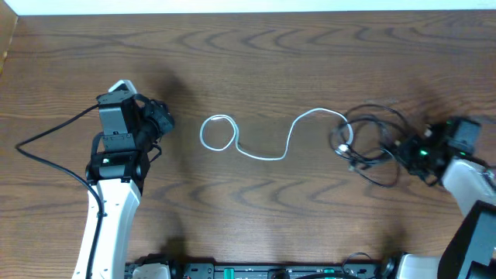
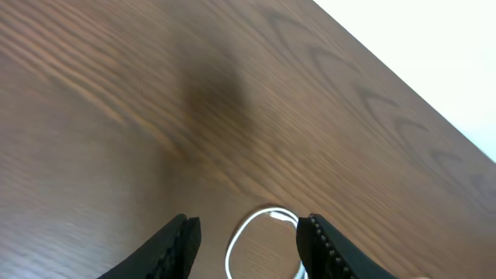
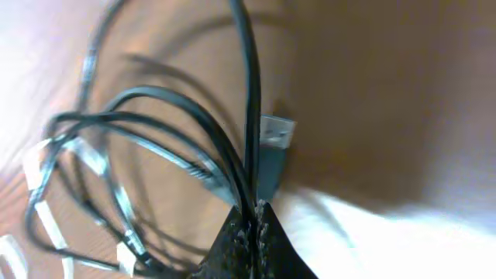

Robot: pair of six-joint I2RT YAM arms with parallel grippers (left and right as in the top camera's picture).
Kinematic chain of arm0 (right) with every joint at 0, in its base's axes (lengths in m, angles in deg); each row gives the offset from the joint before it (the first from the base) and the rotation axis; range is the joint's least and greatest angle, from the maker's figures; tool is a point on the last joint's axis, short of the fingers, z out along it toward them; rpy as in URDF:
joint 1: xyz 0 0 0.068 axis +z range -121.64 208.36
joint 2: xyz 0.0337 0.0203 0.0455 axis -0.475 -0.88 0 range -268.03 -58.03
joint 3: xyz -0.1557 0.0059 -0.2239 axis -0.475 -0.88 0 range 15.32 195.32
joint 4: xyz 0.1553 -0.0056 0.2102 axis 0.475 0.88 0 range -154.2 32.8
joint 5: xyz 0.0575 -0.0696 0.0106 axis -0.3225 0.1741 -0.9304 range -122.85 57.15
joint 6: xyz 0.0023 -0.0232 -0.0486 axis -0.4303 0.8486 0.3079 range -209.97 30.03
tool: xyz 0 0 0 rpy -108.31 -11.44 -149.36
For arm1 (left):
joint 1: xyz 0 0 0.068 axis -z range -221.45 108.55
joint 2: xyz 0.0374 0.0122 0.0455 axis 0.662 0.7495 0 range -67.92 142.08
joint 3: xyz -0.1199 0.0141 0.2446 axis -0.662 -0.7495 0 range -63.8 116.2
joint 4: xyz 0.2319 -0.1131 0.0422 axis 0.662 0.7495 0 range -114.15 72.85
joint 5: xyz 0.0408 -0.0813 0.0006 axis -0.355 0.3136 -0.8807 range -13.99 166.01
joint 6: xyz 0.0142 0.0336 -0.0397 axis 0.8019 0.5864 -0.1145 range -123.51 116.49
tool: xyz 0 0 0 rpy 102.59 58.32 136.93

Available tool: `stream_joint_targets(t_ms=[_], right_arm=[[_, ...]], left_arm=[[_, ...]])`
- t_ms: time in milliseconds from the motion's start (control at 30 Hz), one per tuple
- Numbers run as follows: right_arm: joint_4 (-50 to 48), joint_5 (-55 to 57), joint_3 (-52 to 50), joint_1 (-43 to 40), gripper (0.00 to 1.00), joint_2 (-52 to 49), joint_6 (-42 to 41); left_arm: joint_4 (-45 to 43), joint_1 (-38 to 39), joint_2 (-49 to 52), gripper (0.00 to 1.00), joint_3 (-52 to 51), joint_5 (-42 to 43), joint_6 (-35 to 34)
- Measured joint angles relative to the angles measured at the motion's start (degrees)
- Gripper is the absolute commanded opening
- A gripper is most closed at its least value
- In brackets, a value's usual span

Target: Untangle cables

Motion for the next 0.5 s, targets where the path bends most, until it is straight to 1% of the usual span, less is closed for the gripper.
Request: stream_joint_targets(t_ms=[167, 300, 400, 433, 500], right_arm=[[-7.19, -3.28, 0.24, 11.72, 0.01, 0.00, -0.66], [-8.79, -4.81, 2.38, 19.65, 0.01, 0.00, -0.66], [-8.92, -5.35, 5.25, 23.71, 0.01, 0.00, -0.61], [-8.90, -5.55, 6.38, 24.72, 0.01, 0.00, -0.61], [-8.02, -5.75, 8.22, 25.75, 0.01, 0.00, -0.63]], left_arm=[[0.04, 0.48, 0.00, 0.46, 0.00, 5.25, 0.24], [0.20, 2.75, 0.00, 0.47, 0.00, 7.06, 0.37], [-0.28, 5.90, 0.09, 0.53, -0.07, 8.98, 0.83], [-0.57, 7.26, 0.26, 0.57, -0.09, 9.57, 1.36], [-1.53, 9.84, 0.87, 0.60, -0.09, 10.73, 2.40]])
